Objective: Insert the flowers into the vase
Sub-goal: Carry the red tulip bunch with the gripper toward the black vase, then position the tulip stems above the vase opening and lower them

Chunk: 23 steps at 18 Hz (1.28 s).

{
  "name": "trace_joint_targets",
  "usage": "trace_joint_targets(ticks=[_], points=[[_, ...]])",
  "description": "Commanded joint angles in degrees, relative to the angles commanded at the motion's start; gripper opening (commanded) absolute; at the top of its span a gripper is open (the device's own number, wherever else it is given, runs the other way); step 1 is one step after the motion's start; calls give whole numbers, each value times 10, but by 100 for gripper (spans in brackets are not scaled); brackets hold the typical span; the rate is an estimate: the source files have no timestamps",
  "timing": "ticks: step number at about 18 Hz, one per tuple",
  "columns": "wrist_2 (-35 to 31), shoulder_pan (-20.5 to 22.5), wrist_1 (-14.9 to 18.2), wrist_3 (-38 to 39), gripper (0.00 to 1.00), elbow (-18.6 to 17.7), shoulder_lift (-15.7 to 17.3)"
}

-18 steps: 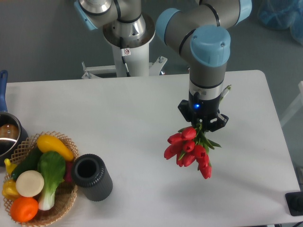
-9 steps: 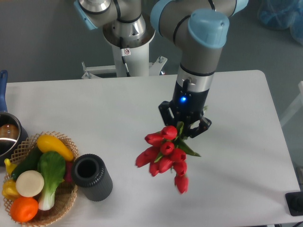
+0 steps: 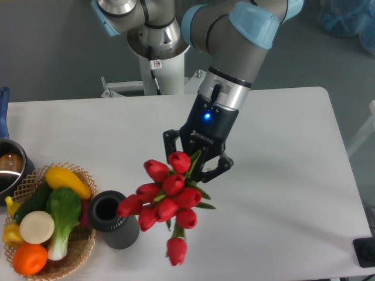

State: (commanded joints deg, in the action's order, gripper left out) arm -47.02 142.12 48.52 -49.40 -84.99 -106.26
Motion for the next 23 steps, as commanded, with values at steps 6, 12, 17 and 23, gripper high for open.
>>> trace_joint_targets(ticks=[6, 12, 17, 23], points=[[98, -10, -8, 18, 0, -6, 1], [227, -5, -9, 18, 0, -7, 1], [252, -8, -16, 18, 0, 12, -16], [270, -25, -16, 25, 0, 54, -59]])
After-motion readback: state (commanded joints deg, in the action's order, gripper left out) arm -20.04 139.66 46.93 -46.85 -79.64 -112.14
